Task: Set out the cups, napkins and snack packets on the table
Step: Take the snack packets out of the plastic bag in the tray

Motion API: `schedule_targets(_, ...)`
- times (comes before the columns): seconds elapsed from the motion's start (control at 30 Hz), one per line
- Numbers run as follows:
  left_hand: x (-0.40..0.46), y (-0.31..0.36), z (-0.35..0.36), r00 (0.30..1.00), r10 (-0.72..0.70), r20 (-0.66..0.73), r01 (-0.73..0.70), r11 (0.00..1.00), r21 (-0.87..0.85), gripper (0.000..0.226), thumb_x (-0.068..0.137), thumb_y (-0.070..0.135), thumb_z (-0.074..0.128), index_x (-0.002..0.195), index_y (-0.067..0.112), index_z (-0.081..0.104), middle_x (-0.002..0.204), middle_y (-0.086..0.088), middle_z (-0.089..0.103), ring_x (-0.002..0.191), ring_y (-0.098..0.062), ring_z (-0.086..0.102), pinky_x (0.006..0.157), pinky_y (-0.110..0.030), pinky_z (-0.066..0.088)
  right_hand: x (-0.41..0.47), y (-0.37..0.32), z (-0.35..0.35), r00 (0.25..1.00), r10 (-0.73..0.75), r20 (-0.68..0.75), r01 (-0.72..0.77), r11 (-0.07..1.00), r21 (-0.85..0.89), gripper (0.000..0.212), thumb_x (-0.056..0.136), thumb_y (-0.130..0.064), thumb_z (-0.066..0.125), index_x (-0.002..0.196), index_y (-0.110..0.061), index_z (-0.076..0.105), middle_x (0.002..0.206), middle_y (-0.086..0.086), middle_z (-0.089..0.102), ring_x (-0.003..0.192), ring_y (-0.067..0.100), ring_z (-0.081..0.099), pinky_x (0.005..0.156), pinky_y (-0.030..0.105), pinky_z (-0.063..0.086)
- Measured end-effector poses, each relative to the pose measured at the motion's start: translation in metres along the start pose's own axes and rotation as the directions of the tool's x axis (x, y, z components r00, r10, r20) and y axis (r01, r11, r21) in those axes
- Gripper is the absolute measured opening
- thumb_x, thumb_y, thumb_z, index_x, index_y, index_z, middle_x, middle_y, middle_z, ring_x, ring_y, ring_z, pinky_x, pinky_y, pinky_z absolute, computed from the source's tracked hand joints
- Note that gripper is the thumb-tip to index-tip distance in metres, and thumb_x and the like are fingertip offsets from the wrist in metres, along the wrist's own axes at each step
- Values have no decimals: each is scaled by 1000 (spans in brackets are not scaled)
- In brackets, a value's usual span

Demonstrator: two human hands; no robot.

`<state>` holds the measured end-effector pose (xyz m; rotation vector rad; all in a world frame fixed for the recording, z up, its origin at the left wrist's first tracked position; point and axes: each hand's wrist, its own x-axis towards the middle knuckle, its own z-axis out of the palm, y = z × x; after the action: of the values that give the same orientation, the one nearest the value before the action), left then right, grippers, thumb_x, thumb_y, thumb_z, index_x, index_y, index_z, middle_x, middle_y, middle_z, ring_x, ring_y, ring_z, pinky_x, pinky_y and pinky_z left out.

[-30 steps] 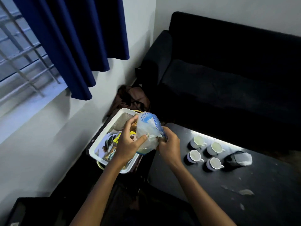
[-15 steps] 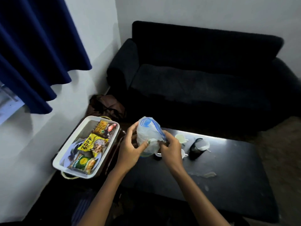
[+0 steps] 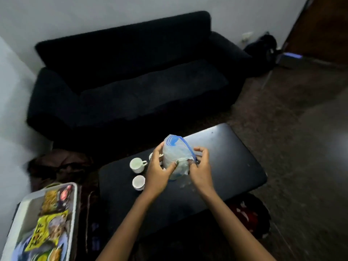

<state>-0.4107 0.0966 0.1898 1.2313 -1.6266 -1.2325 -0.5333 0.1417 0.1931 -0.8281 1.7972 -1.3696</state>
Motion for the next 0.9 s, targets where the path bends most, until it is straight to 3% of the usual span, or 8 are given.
schedule_targets(0.1, 21, 1, 33, 991, 13, 134, -14, 1000, 0, 62, 80, 13, 73, 131, 28, 41, 127, 6, 56, 110, 6, 54, 90, -14, 47, 12, 9, -27, 989, 18, -148, -18, 1000, -2, 34, 86, 0, 50, 103, -28, 43, 95, -16, 56, 84, -2, 58, 59, 7, 47)
schedule_targets(0.17, 33, 0, 57, 974, 14, 224, -18, 1000, 13, 63, 80, 13, 73, 134, 21, 41, 130, 1, 55, 112, -4, 57, 94, -22, 48, 19, 14, -45, 963, 33, -269, -33, 999, 2, 33, 84, 3, 51, 101, -25, 45, 93, -15, 57, 82, 0, 59, 60, 4, 44)
schedule_targets(0.23, 39, -4, 84, 947, 1, 321, -11, 999, 30, 62, 81, 15, 73, 134, 19, 41, 130, -1, 54, 114, -18, 57, 98, -34, 48, 20, 26, -63, 917, 84, -389, -89, 996, 5, 32, 83, 4, 52, 100, -23, 48, 91, -11, 59, 83, 8, 60, 70, 15, 48)
schedule_targets(0.37, 31, -10, 134, 875, 2, 484, -47, 995, 83, 58, 80, 22, 73, 127, 30, 41, 117, 19, 54, 109, -12, 59, 87, -12, 48, 8, 49, -93, 798, 157, -583, -147, 987, 64, 26, 83, 5, 53, 97, -17, 54, 92, -9, 60, 85, 11, 59, 76, 25, 50)
schedule_targets(0.47, 22, -19, 170, 826, -45, 562, -46, 988, 147, 62, 77, 31, 72, 130, 27, 41, 122, 7, 59, 109, -14, 60, 94, -35, 50, 3, 71, -118, 707, 182, -683, -209, 977, 44, 25, 82, 5, 55, 101, -11, 60, 107, 4, 54, 95, 21, 57, 88, 32, 48)
schedule_targets(0.67, -8, -40, 236, 704, -169, 690, -123, 927, 353, 71, 78, 40, 66, 137, 30, 29, 138, 5, 51, 122, -11, 52, 102, -37, 44, 1, 133, -165, 534, 339, -775, -371, 917, 146, 26, 82, 3, 54, 105, -5, 64, 114, 11, 48, 103, 32, 55, 97, 46, 45)
schedule_targets(0.9, -37, -76, 335, 524, -375, 765, -102, 864, 493, 73, 81, 38, 61, 144, 30, 26, 143, 7, 45, 130, -13, 45, 106, -28, 37, 16, 220, -238, 349, 535, -769, -532, 789, 307, 29, 84, 7, 46, 103, -6, 65, 120, 13, 47, 101, 30, 57, 85, 34, 48)
